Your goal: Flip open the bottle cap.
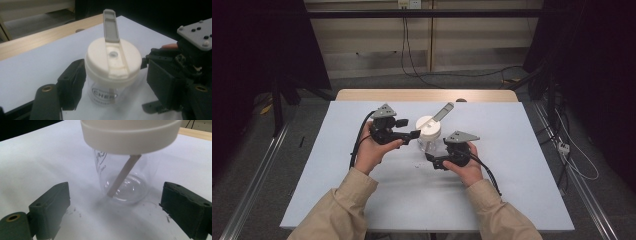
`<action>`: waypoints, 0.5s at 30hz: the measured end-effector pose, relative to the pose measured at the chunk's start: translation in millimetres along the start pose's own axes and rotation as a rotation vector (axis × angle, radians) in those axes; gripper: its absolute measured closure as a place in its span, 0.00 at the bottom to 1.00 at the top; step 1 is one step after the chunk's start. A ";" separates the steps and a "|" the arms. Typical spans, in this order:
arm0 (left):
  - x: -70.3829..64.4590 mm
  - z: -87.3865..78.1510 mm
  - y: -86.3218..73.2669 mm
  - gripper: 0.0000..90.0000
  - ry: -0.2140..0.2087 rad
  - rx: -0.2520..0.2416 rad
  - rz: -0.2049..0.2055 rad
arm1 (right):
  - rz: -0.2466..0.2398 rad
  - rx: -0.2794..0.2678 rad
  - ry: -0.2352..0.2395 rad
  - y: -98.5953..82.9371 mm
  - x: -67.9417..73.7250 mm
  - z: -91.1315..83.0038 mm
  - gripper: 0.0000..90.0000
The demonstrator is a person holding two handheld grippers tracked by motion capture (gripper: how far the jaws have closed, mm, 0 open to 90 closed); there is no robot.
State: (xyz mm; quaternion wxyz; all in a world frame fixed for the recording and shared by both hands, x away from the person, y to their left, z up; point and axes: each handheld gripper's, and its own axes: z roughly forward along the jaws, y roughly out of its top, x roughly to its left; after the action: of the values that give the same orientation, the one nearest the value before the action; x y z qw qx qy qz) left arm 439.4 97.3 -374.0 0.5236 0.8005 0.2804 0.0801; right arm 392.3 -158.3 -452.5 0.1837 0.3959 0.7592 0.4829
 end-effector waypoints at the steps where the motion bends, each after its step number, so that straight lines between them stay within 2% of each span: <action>1: -0.1 -1.9 -3.2 0.32 -0.001 0.000 0.001 | -0.003 0.004 0.001 -1.2 0.0 -2.6 0.09; 8: 0.7 -13.7 -24.6 0.23 0.001 0.024 0.008 | -0.015 0.018 0.008 -11.6 0.9 -19.6 0.09; 11: 1.3 -18.4 -33.6 0.21 0.003 0.032 -0.007 | -0.010 0.018 0.008 -15.9 -0.3 -26.0 0.09; 15: 3.4 -26.1 -45.6 0.20 0.016 0.038 -0.006 | -0.009 0.017 0.006 -19.4 -1.4 -34.4 0.09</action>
State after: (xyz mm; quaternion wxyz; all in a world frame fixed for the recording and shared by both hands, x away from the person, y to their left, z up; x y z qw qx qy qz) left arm 414.6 133.2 -403.4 0.5061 0.8088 0.2887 0.0796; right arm 362.2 -183.9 -453.7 0.1803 0.3925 0.7657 0.4766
